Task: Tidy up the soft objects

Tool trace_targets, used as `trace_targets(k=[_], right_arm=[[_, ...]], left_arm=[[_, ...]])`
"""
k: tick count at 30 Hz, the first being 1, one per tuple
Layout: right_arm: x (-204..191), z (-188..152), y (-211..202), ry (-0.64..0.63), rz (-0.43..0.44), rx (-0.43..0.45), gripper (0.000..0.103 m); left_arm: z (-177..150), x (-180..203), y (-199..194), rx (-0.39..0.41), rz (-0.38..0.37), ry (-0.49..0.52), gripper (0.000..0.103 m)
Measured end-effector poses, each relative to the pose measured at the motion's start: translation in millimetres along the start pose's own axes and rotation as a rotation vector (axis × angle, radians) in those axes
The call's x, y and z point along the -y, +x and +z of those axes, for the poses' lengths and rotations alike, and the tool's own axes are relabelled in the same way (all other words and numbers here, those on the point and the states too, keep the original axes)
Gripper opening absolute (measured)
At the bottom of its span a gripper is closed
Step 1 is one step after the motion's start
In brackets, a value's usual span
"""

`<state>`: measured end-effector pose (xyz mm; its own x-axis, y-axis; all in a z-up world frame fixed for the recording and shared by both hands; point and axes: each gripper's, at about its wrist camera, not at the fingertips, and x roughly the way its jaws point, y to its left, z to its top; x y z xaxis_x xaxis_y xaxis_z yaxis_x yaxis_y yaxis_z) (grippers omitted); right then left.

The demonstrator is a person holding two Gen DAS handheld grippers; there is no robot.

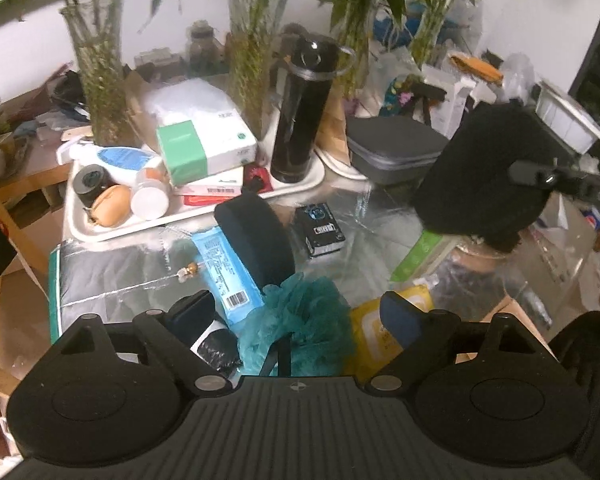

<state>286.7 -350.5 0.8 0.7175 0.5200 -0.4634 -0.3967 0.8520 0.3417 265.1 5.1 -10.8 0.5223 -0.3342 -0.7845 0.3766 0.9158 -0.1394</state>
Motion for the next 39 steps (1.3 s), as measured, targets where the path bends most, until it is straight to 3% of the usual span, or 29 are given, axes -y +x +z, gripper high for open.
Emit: trace_targets(k=[4,10,14,20,21,25,29,39], right_arm=[[4,9,-9,0.058,0.043,0.034,0.024],[-10,19,-17,0.000,0.039,0.061,0.024],[-17,17,-19,-0.059,-0.005,0.056,0.025],[-8,2,-19,-0.052,-0.032,0.012,0.025],[-7,-1,-19,-0.051,-0.037,0.006,0.025],[-3,-9,-22,-0.041,-0.051,-0.011,0.025],[0,-15,-26,-0.037,-0.068,-0.024,0.025],[-3,-26,-40,-0.028,-0.088,-0.037,0.025]], left_arm=[[10,-1,18,-0.047,-0.006,0.015,0.091],[18,-2,51,-0.144,-0.037,0.016,0.091],[21,0,76,-0.227,-0.032,0.034,0.091],[21,-6,109,-0.322,-0.027,0.038,0.090],[20,-6,114,-0.339,-0.021,0.040,0.086],[16,-8,129,-0.407,-0.047,0.026,0.045],[15,-4,121,-0.385,-0.030,0.027,0.022],[13,9,83,-0.239,0.040,0.053,0.015]])
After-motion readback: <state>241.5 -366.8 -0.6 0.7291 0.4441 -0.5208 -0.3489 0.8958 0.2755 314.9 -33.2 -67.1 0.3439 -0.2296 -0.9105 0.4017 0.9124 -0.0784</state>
